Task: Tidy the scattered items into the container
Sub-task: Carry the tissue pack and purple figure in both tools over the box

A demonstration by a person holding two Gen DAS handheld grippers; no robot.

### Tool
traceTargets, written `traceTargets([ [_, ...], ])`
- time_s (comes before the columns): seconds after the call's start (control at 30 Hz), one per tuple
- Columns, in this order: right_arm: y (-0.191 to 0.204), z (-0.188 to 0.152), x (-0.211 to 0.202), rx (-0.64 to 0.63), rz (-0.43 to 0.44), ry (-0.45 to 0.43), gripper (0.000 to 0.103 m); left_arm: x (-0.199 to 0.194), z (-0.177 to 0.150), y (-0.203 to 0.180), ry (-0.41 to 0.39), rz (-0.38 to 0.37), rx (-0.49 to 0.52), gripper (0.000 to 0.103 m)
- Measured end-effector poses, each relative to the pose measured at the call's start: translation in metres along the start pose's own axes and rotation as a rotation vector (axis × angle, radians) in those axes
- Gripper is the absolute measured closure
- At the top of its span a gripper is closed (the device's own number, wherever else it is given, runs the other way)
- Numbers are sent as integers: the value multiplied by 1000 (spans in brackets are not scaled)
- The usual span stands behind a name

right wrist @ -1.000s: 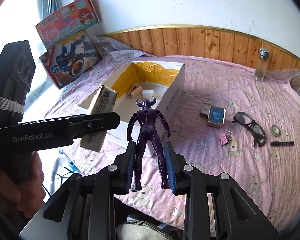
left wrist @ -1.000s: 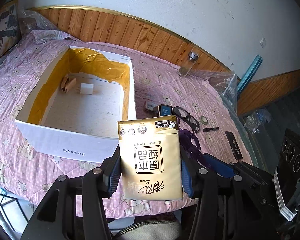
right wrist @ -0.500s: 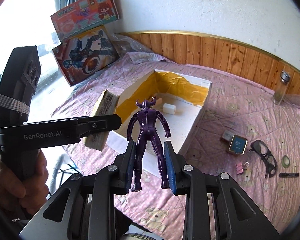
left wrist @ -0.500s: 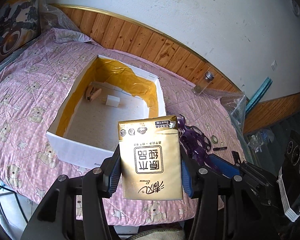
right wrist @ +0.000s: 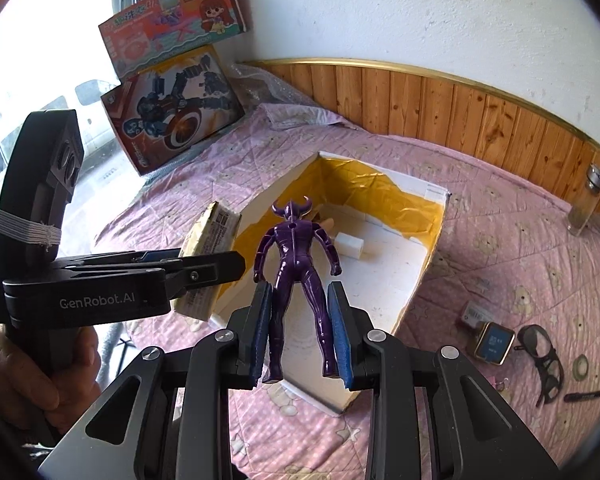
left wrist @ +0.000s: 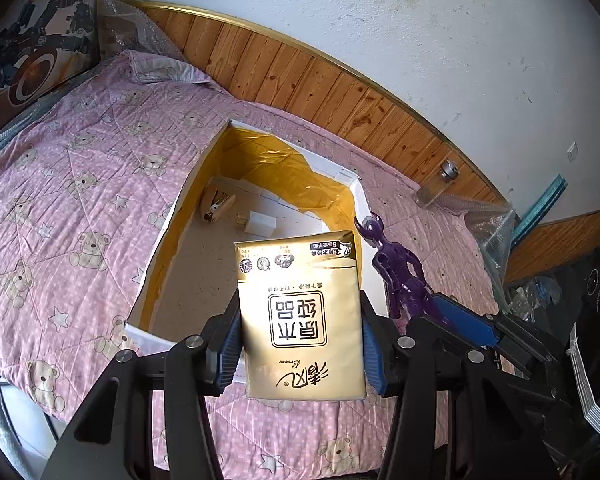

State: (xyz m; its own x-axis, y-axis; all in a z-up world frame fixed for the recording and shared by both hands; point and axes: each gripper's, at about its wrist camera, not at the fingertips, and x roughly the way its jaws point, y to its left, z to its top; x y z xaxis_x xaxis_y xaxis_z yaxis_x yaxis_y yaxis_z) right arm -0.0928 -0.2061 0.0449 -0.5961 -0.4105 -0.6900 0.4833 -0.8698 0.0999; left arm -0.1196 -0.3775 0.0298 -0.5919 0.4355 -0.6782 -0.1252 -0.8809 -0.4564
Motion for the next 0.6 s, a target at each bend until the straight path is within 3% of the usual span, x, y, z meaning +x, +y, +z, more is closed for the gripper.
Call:
traceTargets([
  [0.6,-55,54,80,40,7,135,73,70,40,14,123,65,-10,51],
])
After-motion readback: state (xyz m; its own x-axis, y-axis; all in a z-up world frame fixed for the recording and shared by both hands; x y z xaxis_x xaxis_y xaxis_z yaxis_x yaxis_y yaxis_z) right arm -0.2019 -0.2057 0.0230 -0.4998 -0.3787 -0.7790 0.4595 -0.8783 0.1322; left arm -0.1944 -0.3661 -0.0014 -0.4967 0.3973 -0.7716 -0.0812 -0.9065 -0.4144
